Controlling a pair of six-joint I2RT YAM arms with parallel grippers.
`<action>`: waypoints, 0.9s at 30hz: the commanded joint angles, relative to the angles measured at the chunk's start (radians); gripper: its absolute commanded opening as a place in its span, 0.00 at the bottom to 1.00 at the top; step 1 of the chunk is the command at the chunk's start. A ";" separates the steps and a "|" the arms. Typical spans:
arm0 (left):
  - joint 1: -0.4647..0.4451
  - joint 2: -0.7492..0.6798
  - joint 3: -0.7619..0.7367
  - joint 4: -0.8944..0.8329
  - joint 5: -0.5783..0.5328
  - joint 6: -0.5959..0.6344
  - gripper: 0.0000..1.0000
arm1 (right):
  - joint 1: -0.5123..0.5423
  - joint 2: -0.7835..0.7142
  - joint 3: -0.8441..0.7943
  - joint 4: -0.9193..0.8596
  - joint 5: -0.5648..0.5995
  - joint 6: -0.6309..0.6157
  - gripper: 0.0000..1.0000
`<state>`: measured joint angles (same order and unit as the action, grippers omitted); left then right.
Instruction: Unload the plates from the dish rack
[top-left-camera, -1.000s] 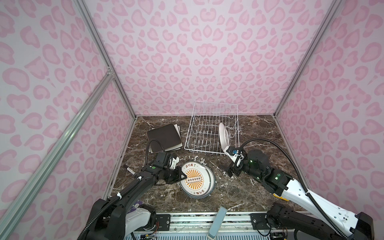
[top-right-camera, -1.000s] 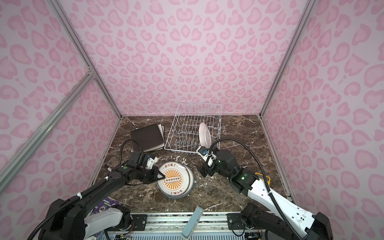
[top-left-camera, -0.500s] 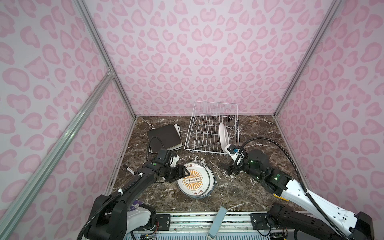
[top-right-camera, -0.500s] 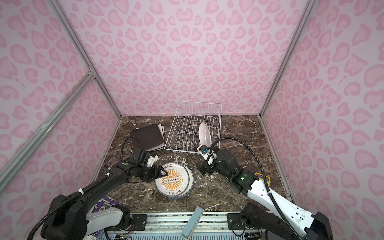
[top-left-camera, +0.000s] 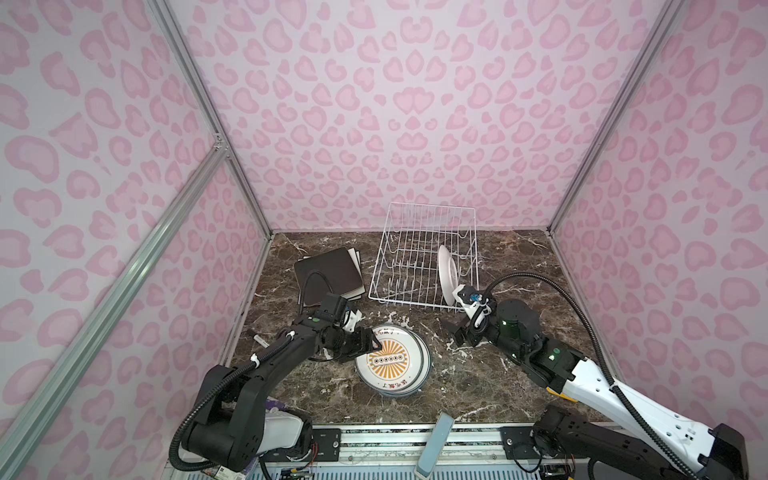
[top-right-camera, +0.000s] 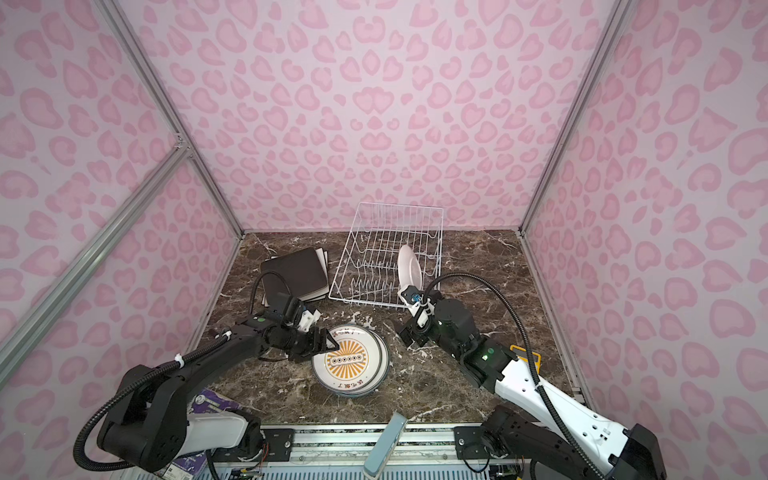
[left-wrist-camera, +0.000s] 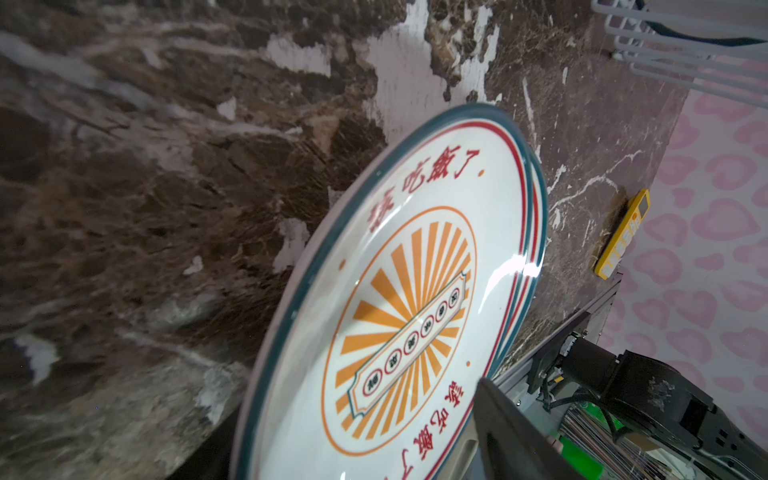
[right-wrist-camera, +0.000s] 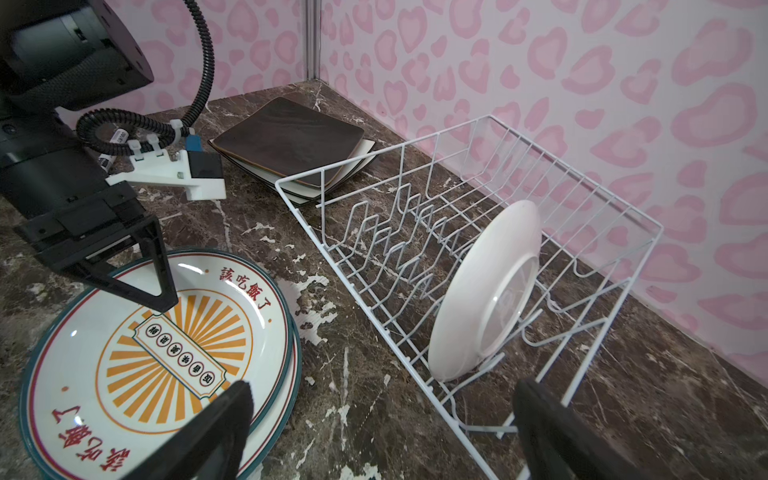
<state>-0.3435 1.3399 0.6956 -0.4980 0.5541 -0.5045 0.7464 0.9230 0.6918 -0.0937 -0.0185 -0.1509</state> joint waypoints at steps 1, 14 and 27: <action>-0.001 0.013 0.022 0.013 0.026 0.021 0.76 | 0.001 0.019 0.002 0.044 0.020 0.029 0.99; -0.009 -0.002 0.034 -0.038 0.021 0.050 0.76 | 0.001 0.069 0.011 0.057 0.017 0.030 0.99; -0.021 -0.011 0.065 -0.074 0.048 0.074 0.76 | 0.001 0.072 -0.003 0.066 0.023 0.030 0.99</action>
<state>-0.3618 1.3251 0.7567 -0.5774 0.5713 -0.4446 0.7464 0.9928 0.6956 -0.0502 -0.0010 -0.1246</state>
